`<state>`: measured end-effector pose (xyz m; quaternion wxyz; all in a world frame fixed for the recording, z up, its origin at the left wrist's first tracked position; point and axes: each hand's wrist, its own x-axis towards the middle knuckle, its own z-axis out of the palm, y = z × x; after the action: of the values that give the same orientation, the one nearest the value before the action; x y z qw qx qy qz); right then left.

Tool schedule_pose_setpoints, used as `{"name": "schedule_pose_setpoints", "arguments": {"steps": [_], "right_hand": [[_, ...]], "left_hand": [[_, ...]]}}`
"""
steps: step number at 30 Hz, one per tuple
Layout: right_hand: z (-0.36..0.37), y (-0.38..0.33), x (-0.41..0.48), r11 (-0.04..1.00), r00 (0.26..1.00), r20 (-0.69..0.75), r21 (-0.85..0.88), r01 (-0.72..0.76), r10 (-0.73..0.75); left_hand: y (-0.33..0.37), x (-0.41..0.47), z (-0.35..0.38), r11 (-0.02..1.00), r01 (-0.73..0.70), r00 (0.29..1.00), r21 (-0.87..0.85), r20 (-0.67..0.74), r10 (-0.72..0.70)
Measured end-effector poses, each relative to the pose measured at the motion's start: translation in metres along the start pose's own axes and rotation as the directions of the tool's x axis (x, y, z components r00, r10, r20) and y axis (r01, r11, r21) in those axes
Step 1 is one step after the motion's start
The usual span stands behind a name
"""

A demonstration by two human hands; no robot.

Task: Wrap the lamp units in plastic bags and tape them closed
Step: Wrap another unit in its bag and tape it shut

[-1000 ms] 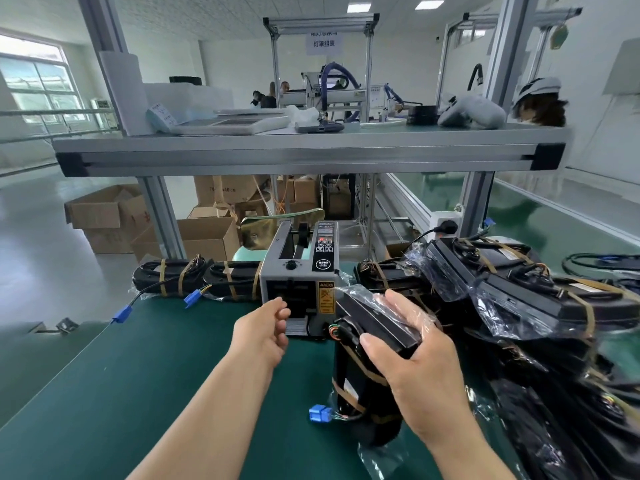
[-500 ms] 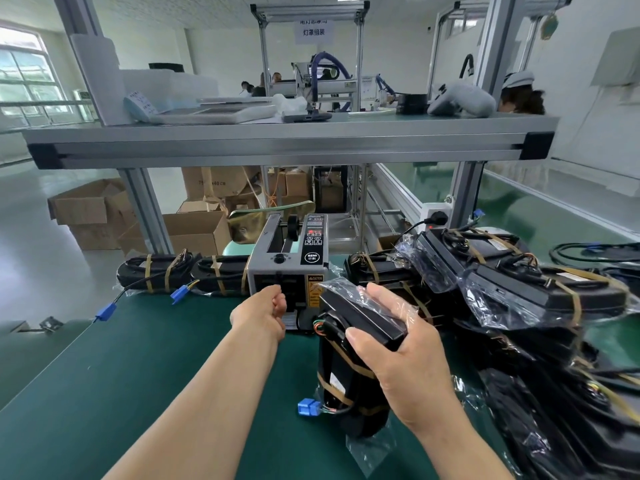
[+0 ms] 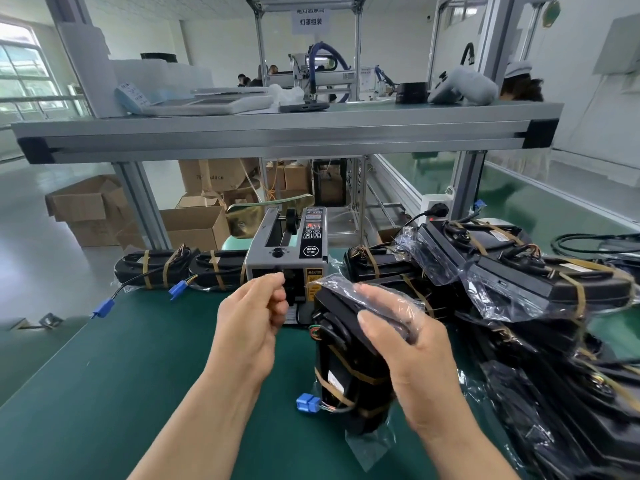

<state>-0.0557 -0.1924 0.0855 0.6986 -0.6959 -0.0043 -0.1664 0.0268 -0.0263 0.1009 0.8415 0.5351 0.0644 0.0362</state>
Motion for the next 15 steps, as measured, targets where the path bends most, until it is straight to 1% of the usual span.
{"name": "schedule_pose_setpoints", "arguments": {"steps": [3, 5, 7, 11, 15], "right_hand": [[0.005, -0.001, 0.004, 1.0, 0.999, -0.05, 0.015, -0.001, 0.002], [0.008, -0.002, 0.005, 1.0, 0.996, -0.087, -0.002, 0.005, -0.005], [0.01, -0.002, 0.005, 1.0, 0.993, -0.118, -0.003, 0.022, -0.022], [0.012, -0.001, 0.003, 0.999, 0.989, -0.143, -0.007, 0.036, -0.036], [0.013, -0.002, -0.001, 0.998, 0.986, -0.152, 0.0, 0.062, -0.062]], "left_hand": [[0.013, -0.029, 0.004, 0.988, -0.108, 0.979, 0.112, 0.187, 0.086], [0.02, -0.044, 0.009, 0.961, -0.151, 0.952, 0.23, 0.296, 0.079], [0.025, -0.053, 0.013, 0.927, -0.174, 0.932, 0.334, 0.359, 0.045], [0.028, -0.054, 0.019, 0.86, -0.225, 0.921, 0.458, 0.387, 0.035], [0.027, -0.051, 0.026, 0.836, -0.216, 0.926, 0.505, 0.378, 0.01]]}}
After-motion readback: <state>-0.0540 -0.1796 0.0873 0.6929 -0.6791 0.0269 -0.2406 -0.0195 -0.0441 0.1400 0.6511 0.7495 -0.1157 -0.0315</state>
